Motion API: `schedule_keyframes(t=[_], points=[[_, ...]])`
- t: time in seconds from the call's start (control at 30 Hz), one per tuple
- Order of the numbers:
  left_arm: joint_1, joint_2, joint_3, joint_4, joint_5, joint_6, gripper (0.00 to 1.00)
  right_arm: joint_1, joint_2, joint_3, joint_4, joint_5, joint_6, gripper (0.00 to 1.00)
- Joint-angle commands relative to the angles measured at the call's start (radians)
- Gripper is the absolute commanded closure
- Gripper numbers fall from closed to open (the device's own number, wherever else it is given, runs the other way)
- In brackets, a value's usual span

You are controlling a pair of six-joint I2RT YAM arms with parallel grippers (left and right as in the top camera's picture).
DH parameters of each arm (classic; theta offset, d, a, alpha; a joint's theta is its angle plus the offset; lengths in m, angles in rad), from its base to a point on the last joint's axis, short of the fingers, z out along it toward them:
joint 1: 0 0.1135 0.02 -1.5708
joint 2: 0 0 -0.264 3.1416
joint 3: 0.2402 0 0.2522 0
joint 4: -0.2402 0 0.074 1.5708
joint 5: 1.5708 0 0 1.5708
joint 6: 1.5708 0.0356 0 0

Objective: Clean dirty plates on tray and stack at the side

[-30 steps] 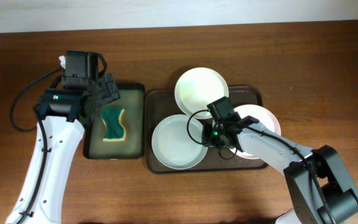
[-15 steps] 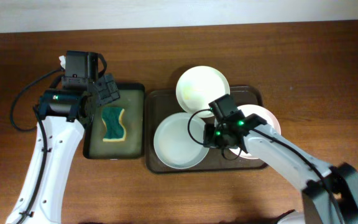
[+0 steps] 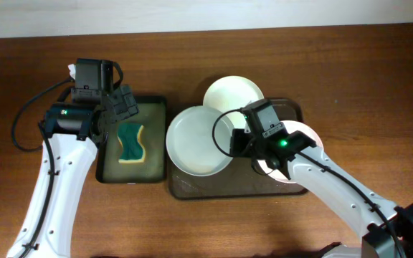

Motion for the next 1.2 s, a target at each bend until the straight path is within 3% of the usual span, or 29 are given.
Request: schedule_keyframes(t=[0.0, 0.27, 0.63, 0.77, 0.9, 1.17], points=[[0.002, -0.004, 0.01, -0.001, -0.011, -0.001, 0.01, 0.068, -0.015, 0.016, 0.078, 0.101, 0.009, 0.96], [0.002, -0.004, 0.01, -0.001, -0.011, -0.002, 0.01, 0.2, -0.001, 0.016, 0.262, 0.28, 0.009, 0.96], [0.002, -0.004, 0.01, -0.001, -0.011, -0.002, 0.01, 0.264, 0.229, 0.022, 0.6, 0.298, 0.008, 0.96], [0.002, -0.004, 0.01, -0.001, -0.011, -0.002, 0.01, 0.279, 0.243, 0.044, 0.612, 0.371, 0.003, 0.96], [0.002, -0.004, 0.01, -0.001, -0.011, -0.001, 0.0, 0.304, 0.244, 0.055, 0.676, 0.425, -0.122, 0.96], [0.002, -0.004, 0.01, -0.001, -0.011, -0.001, 0.0, 0.332, 0.251, 0.055, 0.753, 0.489, -0.193, 0.96]])
